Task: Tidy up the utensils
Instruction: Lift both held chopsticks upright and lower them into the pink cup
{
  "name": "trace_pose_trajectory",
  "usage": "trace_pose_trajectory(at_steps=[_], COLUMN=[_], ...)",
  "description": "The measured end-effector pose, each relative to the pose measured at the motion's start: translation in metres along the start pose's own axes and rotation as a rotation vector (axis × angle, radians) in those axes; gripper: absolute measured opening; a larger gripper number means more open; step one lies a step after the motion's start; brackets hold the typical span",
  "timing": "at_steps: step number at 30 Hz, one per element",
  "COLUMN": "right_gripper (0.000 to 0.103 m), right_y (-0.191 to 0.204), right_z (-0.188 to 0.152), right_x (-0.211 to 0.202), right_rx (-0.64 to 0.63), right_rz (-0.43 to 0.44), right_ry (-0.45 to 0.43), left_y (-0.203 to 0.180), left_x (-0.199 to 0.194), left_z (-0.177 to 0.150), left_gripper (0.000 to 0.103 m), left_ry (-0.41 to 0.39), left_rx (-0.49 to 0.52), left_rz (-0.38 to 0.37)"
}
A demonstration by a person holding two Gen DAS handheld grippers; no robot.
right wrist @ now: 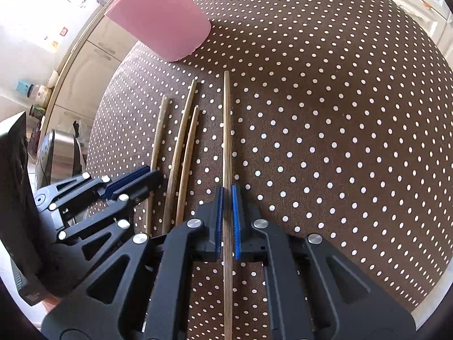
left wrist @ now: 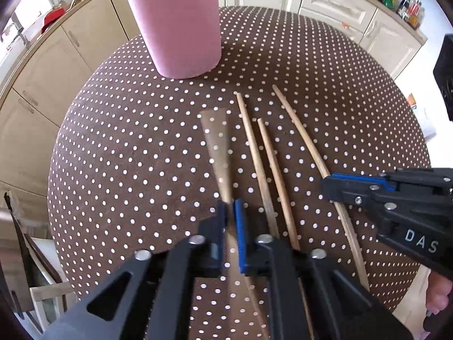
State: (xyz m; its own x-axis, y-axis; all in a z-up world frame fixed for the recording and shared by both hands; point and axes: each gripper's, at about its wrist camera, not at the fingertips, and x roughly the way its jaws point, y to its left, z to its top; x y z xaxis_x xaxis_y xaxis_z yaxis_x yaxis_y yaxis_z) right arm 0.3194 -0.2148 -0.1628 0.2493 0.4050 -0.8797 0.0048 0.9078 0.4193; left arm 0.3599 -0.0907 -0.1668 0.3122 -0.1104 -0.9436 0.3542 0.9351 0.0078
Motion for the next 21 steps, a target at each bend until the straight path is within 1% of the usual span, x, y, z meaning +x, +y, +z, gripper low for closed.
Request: trace_pose_trajectory(at_steps=[2, 3, 4, 6, 7, 8, 9, 10, 11, 13, 14, 15, 18, 21], right_gripper=[0.006, 0.006, 0.006, 0.006, 0.006, 0.006, 0.006, 0.006, 0.006, 0.006, 0.006, 0.006, 0.006, 0.006], right_y=[0.001, 0.001, -0.001, -0.005, -0.006, -0.007, -0.008, -0.008, -0.007, -0.002, 0.002, 0.007, 0.02, 0.031], right_z=[-0.005, -0.007, -0.008, -0.008, -0.007, -0.004, -0.001, 0.003, 0.008, 0.018, 0.022, 0.027, 0.038, 0.05], right_x=[-0.001, -0.003, -0.005, -0.01, -0.014, -0.021, -0.026, -0.034, -0.042, -0.057, -0.067, -0.079, -0.112, -0.138], right_rx=[-0.024, -0.037, -0.031, -0.019, -0.017, -0.015, -0.013, -0.008, -0.009, -0.031, -0.046, -0.063, -0.12, -0.164], right_rz=[-0.002, 0.008, 0.035, 0.096, 0.115, 0.145, 0.17, 0.196, 0.217, 0.242, 0.252, 0.257, 0.255, 0.254], right_ry=[-0.018, -0.028, -0.034, -0.047, -0.058, -0.078, -0.092, -0.114, -0.14, -0.189, -0.228, -0.286, -0.457, -0.609], left_y=[-0.001, 0.002, 0.003, 0.009, 0.011, 0.013, 0.015, 0.017, 0.019, 0.023, 0.025, 0.028, 0.032, 0.033], left_x=[0.0, 0.001, 0.001, -0.003, -0.007, -0.014, -0.018, -0.027, -0.034, -0.05, -0.058, -0.065, -0.086, -0.108], left_z=[-0.002, -0.01, -0.011, -0.014, -0.013, -0.01, -0.007, -0.001, 0.004, 0.016, 0.023, 0.031, 0.049, 0.071], left_gripper=[0.006, 0.006, 0.006, 0.006, 0.006, 0.006, 0.006, 0.006, 0.006, 0.006, 0.006, 0.006, 0.006, 0.006], left_ry=[-0.051, -0.071, -0.096, -0.134, -0.174, -0.221, -0.251, -0.31, -0.352, -0.455, -0.508, -0.559, -0.678, -0.804], left_rx=[0.002, 0.007, -0.006, -0.049, -0.066, -0.077, -0.083, -0.091, -0.097, -0.107, -0.117, -0.132, -0.156, -0.185], left_rz=[-0.005, -0.003, -0.008, -0.051, -0.064, -0.058, -0.055, -0.062, -0.055, -0.016, 0.003, 0.022, 0.032, 0.036])
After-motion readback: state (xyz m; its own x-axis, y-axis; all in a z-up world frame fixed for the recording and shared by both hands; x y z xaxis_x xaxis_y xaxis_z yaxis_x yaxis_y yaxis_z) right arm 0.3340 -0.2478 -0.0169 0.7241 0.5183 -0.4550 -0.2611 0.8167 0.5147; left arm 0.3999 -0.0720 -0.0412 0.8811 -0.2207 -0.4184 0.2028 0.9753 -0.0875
